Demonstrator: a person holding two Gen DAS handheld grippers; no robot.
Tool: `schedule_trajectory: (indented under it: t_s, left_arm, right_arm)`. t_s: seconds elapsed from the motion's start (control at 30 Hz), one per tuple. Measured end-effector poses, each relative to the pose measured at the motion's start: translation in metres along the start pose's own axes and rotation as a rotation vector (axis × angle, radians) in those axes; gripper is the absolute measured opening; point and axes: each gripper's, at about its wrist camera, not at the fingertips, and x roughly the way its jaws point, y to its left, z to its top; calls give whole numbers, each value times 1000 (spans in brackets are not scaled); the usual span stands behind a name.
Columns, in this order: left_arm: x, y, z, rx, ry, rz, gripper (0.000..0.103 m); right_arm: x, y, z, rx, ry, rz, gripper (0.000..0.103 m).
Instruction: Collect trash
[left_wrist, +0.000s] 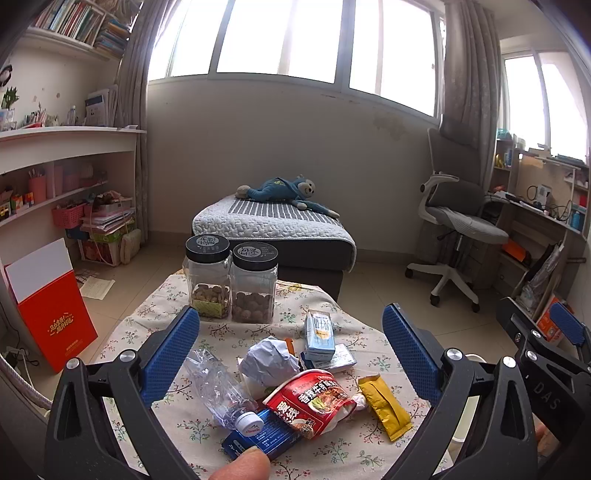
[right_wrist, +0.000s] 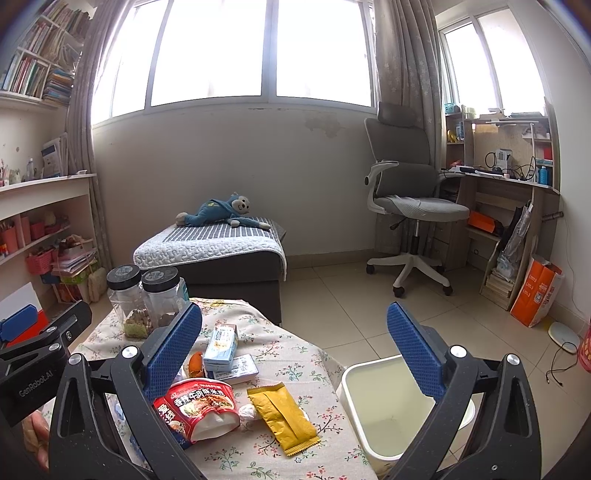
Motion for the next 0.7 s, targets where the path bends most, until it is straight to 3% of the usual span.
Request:
schedule_trajectory:
  t_s: [0.5, 0.7]
  left_arm:
    - [2, 2, -5, -4, 11, 3, 97]
    - [16, 26, 1, -61, 74, 11, 97]
  right_arm:
    - [2, 0, -2, 4, 17, 13, 96]
    - [27, 1, -6, 61, 227, 85, 96]
